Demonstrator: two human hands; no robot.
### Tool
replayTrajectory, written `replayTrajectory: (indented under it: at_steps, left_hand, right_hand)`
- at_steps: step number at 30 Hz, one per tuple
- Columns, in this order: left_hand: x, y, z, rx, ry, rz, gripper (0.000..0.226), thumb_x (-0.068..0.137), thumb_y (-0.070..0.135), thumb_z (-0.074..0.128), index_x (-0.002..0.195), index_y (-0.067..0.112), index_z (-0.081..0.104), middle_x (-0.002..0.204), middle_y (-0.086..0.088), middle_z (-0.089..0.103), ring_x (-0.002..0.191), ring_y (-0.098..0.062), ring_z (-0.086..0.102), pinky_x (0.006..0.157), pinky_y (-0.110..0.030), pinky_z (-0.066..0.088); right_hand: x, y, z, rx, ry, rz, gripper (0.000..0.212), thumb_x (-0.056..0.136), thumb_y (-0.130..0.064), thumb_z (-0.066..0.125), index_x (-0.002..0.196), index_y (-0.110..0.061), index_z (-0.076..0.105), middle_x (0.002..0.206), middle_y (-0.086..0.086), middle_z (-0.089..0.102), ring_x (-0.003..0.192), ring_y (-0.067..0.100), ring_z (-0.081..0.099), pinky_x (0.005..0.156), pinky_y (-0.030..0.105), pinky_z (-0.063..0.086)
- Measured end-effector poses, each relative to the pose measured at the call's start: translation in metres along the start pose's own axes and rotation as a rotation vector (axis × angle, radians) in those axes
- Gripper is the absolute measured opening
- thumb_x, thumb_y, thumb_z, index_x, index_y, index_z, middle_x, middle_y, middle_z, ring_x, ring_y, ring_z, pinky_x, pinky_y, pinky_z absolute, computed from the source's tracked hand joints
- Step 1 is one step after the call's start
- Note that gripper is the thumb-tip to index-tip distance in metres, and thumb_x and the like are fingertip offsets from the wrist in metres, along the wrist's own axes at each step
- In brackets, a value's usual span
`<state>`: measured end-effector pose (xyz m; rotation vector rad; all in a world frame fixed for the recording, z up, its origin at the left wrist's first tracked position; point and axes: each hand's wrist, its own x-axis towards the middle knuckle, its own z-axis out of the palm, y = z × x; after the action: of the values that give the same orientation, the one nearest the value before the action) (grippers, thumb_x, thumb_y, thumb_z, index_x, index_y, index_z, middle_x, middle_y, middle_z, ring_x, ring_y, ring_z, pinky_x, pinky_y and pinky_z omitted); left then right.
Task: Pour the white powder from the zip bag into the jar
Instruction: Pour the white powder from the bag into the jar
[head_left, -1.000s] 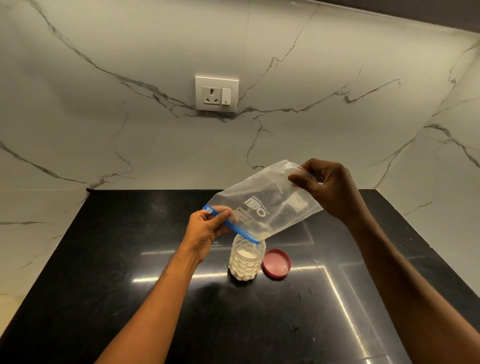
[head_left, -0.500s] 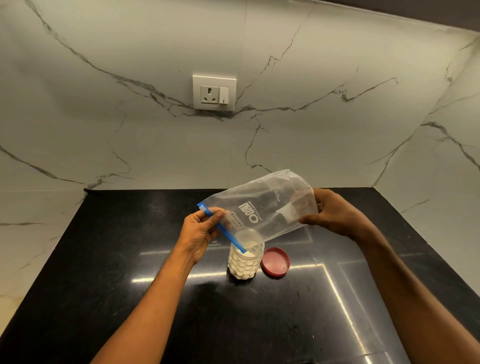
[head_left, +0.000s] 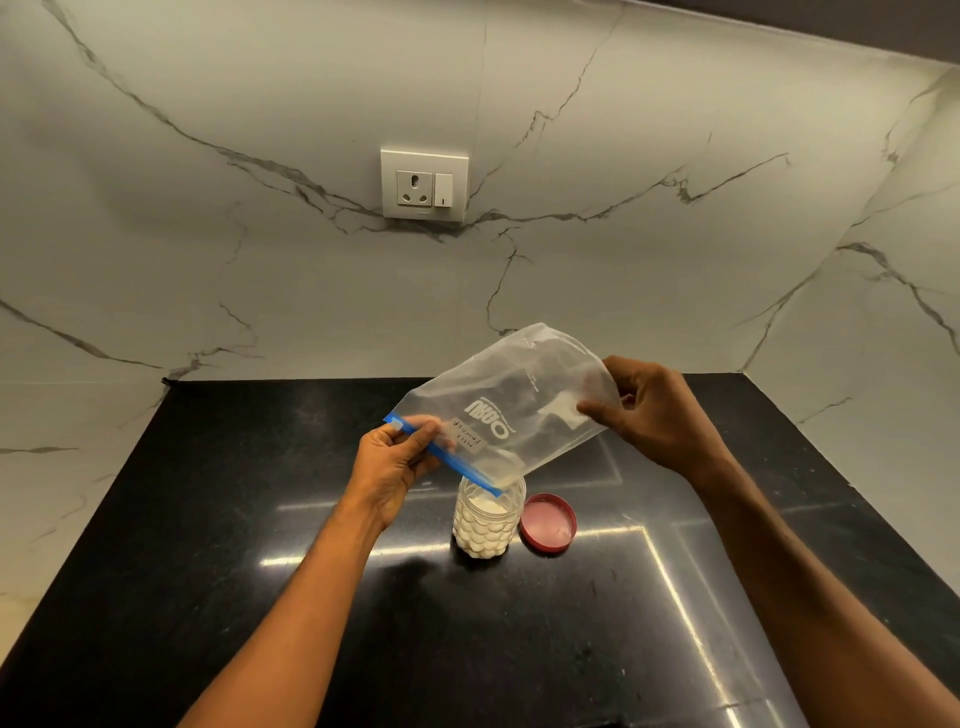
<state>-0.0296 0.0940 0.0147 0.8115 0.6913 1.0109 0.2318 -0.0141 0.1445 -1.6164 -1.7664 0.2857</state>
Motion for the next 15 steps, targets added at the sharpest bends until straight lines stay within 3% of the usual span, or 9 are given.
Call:
replayTrajectory:
  at_steps: [15]
  left_hand:
    - [-0.004,-0.002,-0.003,-0.033,0.052,-0.027,0.026,0.077,0.013,0.069,0.101,0.002,0.069,0.093,-0.012,0.077,0.096,-0.027,0.074,0.074,-0.035,0.063]
  right_hand:
    - [-0.002,-0.017,0.006,0.071,0.131,-0.048,0.042,0.082,-0.023,0.078,0.118,-0.011,0.063,0.098,0.0,0.072,0.088,0.009,0.07,0.08,0.028,0.059]
